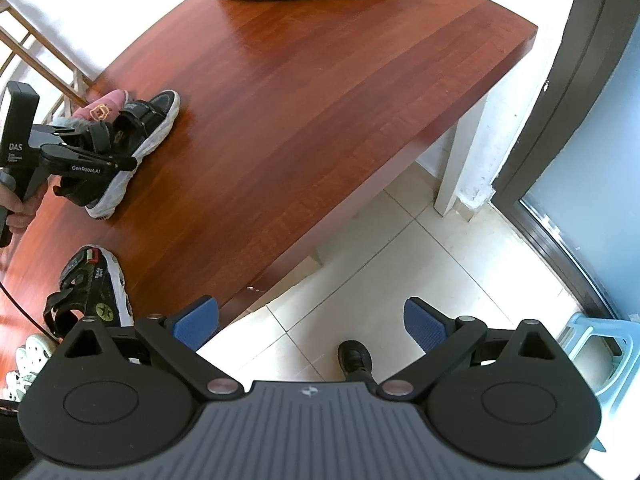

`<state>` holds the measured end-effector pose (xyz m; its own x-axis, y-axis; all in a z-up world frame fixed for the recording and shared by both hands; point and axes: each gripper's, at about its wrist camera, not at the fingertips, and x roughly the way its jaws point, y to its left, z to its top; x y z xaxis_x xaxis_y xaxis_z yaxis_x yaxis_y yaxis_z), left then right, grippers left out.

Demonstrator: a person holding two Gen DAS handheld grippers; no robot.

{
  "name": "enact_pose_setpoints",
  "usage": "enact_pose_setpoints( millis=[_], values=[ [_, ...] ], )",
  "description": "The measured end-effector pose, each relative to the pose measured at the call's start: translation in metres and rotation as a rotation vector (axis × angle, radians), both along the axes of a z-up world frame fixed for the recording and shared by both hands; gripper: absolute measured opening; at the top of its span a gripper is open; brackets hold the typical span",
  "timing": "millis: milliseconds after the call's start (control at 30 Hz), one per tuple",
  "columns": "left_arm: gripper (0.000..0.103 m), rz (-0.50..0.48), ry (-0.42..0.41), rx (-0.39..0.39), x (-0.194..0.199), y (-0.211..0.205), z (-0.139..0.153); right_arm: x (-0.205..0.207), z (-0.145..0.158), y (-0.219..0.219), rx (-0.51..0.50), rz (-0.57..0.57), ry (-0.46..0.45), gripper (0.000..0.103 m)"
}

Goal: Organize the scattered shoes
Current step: 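Carry the black velcro sandal beside the other black sandal with the left tool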

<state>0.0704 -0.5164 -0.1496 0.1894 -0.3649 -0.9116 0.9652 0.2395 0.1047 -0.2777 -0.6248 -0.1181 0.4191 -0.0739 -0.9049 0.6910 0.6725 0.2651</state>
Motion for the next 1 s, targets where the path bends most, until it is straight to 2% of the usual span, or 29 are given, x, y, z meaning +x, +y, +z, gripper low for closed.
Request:
enact_pose_setpoints(
  millis=[267, 633, 1000],
  values=[
    [0.065, 0.268, 0.060, -0.026, 0.004, 0.031, 0.033, 0.021, 0.003, 0.000, -0.002, 0.092, -0.026, 0.100],
    [0.065, 0.566, 0.075, -0.068, -0.011, 0.101, 0.064, 0.052, 0.005, -0.004, 0.007, 0.265, -0.051, 0.100],
    [0.065, 0.850, 0.094, -0.102, -0.050, 0.182, 0.069, 0.084, 0.006, -0.004, 0.018, 0.444, -0.073, 0.100]
  ],
)
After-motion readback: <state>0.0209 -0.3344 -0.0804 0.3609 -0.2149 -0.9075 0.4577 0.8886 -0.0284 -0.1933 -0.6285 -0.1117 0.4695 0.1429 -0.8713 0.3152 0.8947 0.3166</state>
